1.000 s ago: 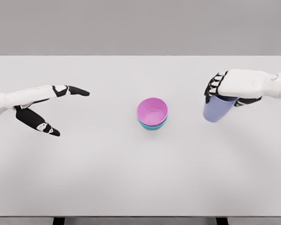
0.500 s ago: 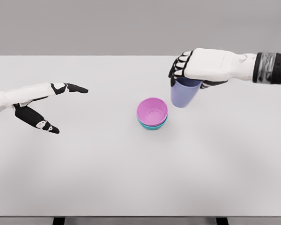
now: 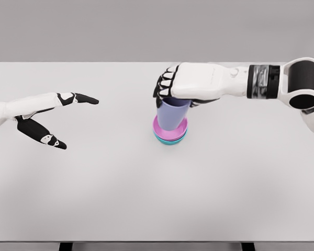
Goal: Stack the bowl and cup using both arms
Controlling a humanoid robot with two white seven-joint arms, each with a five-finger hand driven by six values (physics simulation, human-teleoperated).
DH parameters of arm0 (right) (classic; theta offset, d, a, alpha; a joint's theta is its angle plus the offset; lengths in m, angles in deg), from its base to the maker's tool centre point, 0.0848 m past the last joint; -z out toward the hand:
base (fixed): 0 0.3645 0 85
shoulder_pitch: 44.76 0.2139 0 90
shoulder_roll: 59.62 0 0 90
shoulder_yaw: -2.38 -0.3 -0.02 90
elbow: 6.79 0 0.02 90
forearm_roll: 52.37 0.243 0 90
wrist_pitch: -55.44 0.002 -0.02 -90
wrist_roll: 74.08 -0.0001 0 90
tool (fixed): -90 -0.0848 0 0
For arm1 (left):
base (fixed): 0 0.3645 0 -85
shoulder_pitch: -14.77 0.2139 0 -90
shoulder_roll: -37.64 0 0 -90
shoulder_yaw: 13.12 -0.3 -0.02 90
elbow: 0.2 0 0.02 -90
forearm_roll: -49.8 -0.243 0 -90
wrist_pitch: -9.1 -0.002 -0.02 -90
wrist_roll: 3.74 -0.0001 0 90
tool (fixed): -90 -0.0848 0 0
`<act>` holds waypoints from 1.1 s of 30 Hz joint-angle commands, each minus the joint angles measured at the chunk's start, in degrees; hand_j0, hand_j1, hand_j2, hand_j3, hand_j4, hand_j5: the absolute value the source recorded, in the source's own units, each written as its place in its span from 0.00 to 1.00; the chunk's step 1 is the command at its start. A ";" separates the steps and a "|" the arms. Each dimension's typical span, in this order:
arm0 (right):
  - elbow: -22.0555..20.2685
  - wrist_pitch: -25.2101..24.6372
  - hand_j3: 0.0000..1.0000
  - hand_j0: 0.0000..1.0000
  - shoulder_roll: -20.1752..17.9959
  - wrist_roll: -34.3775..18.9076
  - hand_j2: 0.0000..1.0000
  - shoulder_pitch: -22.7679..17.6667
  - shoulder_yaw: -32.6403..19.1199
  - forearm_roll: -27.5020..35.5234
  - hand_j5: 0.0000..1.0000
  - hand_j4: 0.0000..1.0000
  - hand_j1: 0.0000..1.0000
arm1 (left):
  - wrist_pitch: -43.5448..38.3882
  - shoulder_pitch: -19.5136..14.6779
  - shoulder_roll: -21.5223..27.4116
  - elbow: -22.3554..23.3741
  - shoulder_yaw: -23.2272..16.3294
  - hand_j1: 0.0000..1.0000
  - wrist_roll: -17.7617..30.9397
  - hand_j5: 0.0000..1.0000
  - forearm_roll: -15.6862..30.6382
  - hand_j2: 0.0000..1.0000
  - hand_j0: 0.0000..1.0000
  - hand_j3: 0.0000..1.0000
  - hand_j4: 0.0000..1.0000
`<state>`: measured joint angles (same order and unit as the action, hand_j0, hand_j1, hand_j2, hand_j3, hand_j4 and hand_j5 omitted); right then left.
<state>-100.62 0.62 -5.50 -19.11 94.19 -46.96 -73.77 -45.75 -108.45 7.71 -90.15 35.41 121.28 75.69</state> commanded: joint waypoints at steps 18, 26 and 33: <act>6.38 -0.18 0.57 0.57 3.18 0.04 0.57 1.76 4.61 -0.05 0.57 0.57 0.57 | -0.14 0.09 0.05 -0.31 -0.01 1.00 -0.02 1.00 0.48 1.00 1.00 1.00 1.00; 10.16 -0.18 0.57 0.57 3.80 0.04 0.57 2.55 5.05 -0.31 0.57 0.57 0.57 | -0.14 0.53 -0.04 -0.48 0.08 1.00 -0.02 1.00 0.48 1.00 1.00 1.00 1.00; 9.89 -0.18 0.91 0.91 3.62 0.04 0.91 2.55 5.84 -0.49 0.91 0.91 0.91 | -0.14 0.53 -0.04 -0.48 0.08 1.00 -0.02 1.00 0.48 1.00 1.00 1.00 1.00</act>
<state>-90.65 0.61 -1.82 -19.11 96.74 -41.20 -74.49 -45.75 -107.93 7.62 -90.61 35.44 121.28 75.69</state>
